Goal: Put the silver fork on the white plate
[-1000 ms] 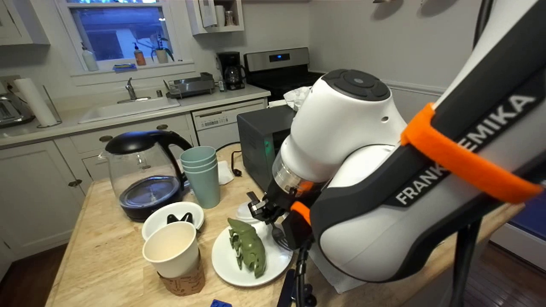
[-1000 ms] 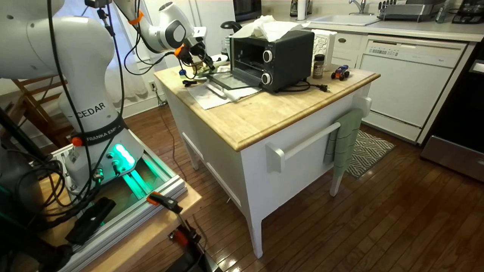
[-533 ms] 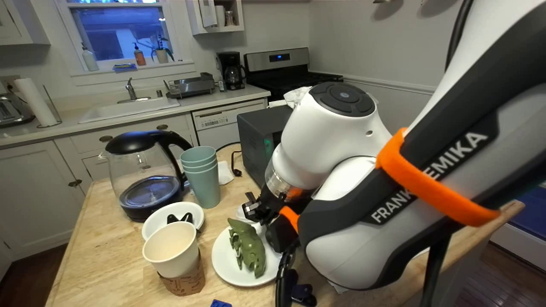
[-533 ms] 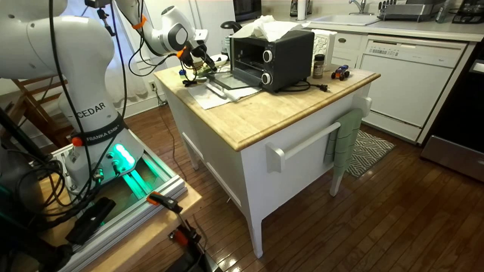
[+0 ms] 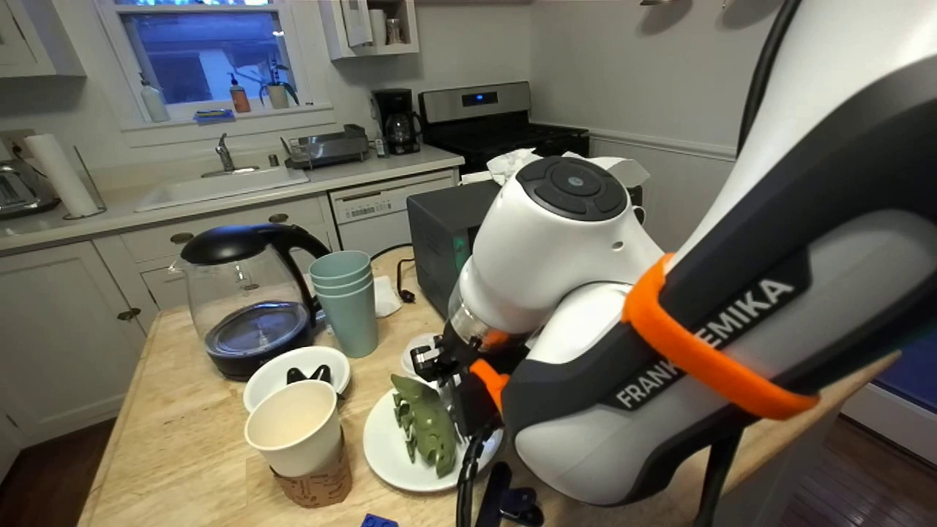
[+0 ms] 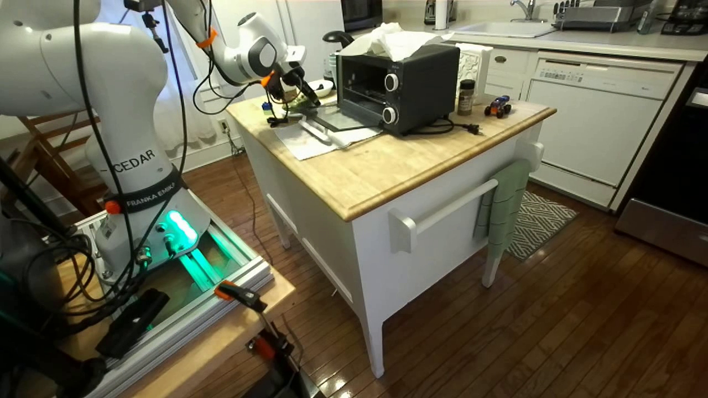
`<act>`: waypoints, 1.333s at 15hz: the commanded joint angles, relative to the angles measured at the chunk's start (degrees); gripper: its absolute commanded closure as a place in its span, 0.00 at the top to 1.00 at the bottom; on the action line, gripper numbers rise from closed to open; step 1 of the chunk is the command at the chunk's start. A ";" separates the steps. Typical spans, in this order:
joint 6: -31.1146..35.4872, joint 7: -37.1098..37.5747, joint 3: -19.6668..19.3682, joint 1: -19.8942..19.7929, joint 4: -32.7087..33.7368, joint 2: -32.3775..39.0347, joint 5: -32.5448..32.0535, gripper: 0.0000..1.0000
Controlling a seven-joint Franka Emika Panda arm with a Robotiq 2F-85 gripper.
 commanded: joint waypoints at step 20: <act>-10.88 -15.63 -8.02 8.50 -10.29 -29.48 -6.54 1.00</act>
